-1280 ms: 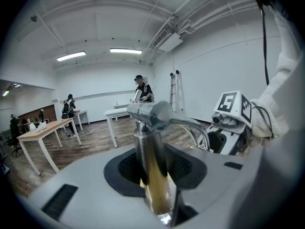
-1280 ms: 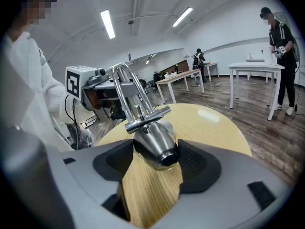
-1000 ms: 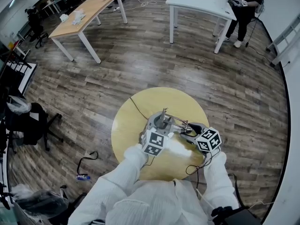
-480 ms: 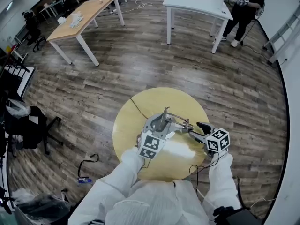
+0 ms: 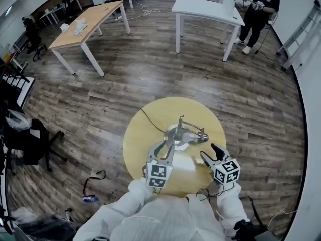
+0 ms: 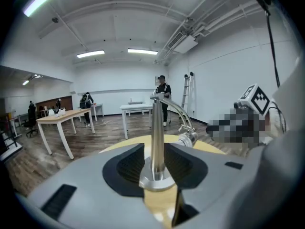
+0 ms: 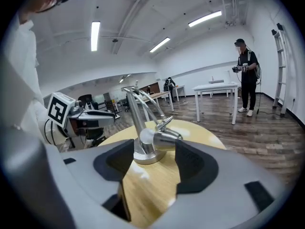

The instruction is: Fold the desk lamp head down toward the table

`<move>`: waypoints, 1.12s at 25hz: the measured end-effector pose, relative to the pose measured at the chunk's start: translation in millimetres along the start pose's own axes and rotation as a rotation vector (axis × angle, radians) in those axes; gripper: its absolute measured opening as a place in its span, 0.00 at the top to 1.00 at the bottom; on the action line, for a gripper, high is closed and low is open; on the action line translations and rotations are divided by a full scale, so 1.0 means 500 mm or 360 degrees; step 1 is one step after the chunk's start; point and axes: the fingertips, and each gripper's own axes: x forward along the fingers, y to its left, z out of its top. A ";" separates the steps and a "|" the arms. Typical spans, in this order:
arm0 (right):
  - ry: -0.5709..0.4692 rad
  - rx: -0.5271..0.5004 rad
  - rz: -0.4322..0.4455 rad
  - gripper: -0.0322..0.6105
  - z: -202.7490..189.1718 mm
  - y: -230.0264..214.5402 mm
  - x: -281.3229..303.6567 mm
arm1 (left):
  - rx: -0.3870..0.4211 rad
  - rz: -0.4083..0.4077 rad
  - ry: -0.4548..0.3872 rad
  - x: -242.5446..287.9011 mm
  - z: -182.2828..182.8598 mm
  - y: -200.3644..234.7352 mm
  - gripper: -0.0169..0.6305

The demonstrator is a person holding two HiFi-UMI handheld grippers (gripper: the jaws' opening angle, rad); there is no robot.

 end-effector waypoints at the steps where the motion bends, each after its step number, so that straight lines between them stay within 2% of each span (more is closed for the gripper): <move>1: -0.0008 0.0027 -0.0032 0.52 -0.010 0.023 -0.001 | -0.0039 -0.0013 0.0035 -0.013 -0.022 -0.010 0.78; 3: -0.0016 0.0096 -0.0144 0.53 -0.032 0.058 -0.003 | -0.0152 -0.0070 0.0110 -0.036 -0.059 -0.033 0.78; 5: 0.0008 0.0152 -0.0338 0.56 -0.056 0.075 -0.004 | -0.0295 -0.0136 0.0177 -0.057 -0.079 -0.053 0.82; 7: 0.0050 0.0187 -0.0536 0.94 -0.075 0.084 -0.004 | -0.0409 -0.0178 0.0218 -0.070 -0.090 -0.063 0.97; 9: 0.0070 0.0231 -0.0600 0.94 -0.081 0.101 0.004 | -0.0451 -0.0211 0.0249 -0.079 -0.099 -0.071 0.97; 15: 0.0027 0.0258 -0.0685 0.94 -0.064 0.125 0.009 | -0.0435 -0.0291 0.0307 -0.098 -0.122 -0.076 0.97; 18: 0.0017 0.0273 -0.0689 0.94 -0.064 0.134 0.005 | -0.0438 -0.0313 0.0306 -0.105 -0.123 -0.078 0.97; 22: 0.0029 0.0169 -0.0649 0.94 -0.065 0.164 -0.003 | -0.0490 -0.0346 0.0341 -0.119 -0.121 -0.092 0.97; 28: 0.0029 0.0116 -0.0620 0.94 -0.092 0.209 -0.056 | -0.0429 -0.0249 0.0358 -0.173 -0.133 -0.133 0.97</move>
